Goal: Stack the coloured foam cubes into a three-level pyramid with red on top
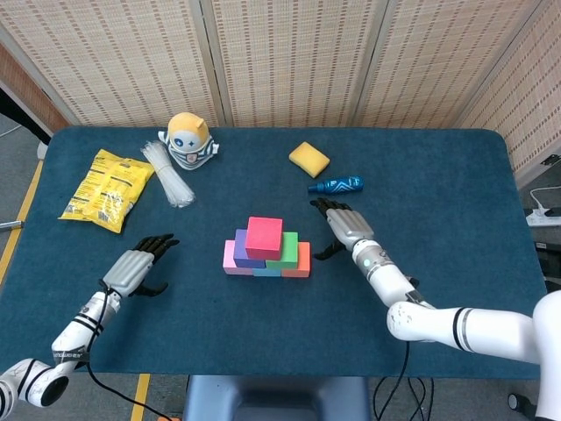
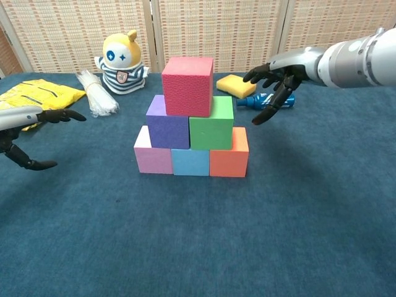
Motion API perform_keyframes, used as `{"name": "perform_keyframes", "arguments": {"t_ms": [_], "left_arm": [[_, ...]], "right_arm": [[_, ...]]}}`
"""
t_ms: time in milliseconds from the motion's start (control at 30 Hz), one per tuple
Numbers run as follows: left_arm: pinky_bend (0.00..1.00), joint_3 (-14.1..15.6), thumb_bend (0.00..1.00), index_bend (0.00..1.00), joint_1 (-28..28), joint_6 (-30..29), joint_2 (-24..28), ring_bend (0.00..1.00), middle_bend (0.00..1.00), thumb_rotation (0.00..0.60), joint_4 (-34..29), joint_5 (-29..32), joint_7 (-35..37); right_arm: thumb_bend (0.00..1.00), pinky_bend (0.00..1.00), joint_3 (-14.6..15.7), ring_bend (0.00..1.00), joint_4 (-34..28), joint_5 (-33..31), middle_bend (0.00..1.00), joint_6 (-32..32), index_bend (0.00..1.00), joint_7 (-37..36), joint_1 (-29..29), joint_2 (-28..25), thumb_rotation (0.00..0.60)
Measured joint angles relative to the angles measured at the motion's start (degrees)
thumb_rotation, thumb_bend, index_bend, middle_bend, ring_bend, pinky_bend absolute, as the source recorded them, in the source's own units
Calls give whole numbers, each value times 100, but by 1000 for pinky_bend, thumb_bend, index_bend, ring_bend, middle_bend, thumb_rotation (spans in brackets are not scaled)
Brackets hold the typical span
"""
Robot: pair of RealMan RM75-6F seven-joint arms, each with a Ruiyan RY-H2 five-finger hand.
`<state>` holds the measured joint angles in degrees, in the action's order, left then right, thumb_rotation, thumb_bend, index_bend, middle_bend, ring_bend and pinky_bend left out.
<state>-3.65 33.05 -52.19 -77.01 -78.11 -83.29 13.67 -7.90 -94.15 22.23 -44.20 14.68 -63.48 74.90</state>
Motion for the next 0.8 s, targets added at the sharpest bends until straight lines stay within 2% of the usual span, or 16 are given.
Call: {"name": "perform_keyframes", "arguments": {"t_ms": [300,800], "left_arm": [[47,107,335,44,218,-44,-123,0,0,600,-240,-334,-65],[46,224,334,33,229,-26,-109,0,0,600,-266,-177,-219]], "right_arm": [[246,160,-169,0,304,-118,95,-115,0,-25,-33,426,600],[246,151,-246,0,432,-283,91,-47,0,137,-112,641,600]]}}
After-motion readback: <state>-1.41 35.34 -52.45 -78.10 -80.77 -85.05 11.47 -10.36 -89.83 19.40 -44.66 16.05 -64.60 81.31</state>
